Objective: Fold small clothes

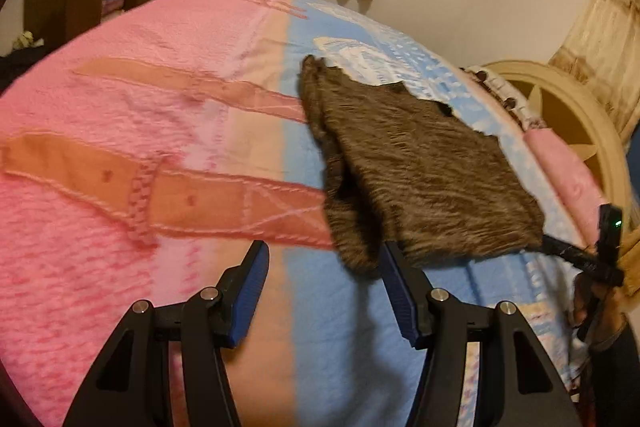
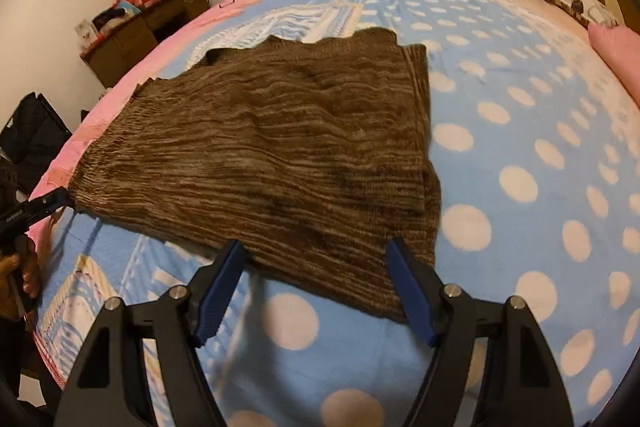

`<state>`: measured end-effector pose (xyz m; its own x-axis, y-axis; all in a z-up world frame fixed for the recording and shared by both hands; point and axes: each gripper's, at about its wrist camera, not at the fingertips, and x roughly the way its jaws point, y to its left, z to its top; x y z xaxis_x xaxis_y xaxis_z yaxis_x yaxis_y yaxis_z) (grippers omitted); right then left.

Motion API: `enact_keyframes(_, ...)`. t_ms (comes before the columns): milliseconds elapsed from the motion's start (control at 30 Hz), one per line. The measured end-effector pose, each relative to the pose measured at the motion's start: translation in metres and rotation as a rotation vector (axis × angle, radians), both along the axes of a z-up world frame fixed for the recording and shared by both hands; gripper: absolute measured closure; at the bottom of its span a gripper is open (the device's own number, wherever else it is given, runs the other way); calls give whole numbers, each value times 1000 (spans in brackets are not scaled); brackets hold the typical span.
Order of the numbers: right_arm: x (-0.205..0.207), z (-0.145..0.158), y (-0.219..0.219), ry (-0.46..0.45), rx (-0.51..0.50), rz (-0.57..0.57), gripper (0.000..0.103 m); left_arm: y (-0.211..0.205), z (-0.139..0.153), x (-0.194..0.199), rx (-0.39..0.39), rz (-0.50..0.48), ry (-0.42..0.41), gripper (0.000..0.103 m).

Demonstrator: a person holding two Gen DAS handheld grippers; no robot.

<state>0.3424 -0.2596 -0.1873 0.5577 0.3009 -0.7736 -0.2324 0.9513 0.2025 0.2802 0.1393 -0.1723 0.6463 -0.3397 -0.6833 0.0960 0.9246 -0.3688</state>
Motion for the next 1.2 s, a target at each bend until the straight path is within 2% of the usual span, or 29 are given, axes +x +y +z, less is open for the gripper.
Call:
enact_keyframes(133,-4,1,1,-2,-24,16,27,-3,9,-2,-85,-9,-44,45)
enact_keyframes(233,-2,-2,10,-2,-69,28,22,-22,9,6,-68,-49,-43,45)
enact_keyframes(300,-1,-4,15,-5,-86,34,15,-35,3,15,39,-35,-15,45)
enact_keyframes(333,-1,-4,17,-6,-98,36,14,-36,-3,23,122,11,22,45)
enact_keyframes(400,-3,-6,21,-10,-128,42,13,-28,-4,23,119,29,3,45)
enact_keyframes(433,-4,-6,23,-13,-143,46,13,-27,-3,23,155,46,6,45)
enact_keyframes(467,-5,-6,23,-13,-147,48,13,-26,-3,22,225,76,6,45)
enact_keyframes(533,-6,-6,21,-12,-139,54,13,-16,-3,18,266,120,4,45)
enact_keyframes(600,-6,-6,18,-12,-119,55,13,-2,-2,13,194,128,12,45)
enact_keyframes(700,-4,-7,18,-12,-101,52,9,4,3,10,129,122,21,45)
enact_keyframes(800,-4,-6,24,-14,-136,49,8,11,11,10,55,130,14,45)
enact_keyframes(833,-4,-5,26,-14,-145,43,9,11,13,12,38,134,13,45)
enact_keyframes(900,-5,4,29,-19,-135,16,23,19,14,18,-7,150,14,43)
enact_keyframes(967,-8,18,34,-41,-107,8,25,25,11,29,-32,154,32,41)
enact_keyframes(1067,-11,40,59,-101,-107,40,25,32,2,43,-57,156,70,41)
enact_keyframes(1133,-11,46,87,-112,-105,100,25,36,1,49,-80,155,58,41)
enact_keyframes(1200,-10,46,127,-123,-126,187,25,37,3,55,-71,155,64,41)
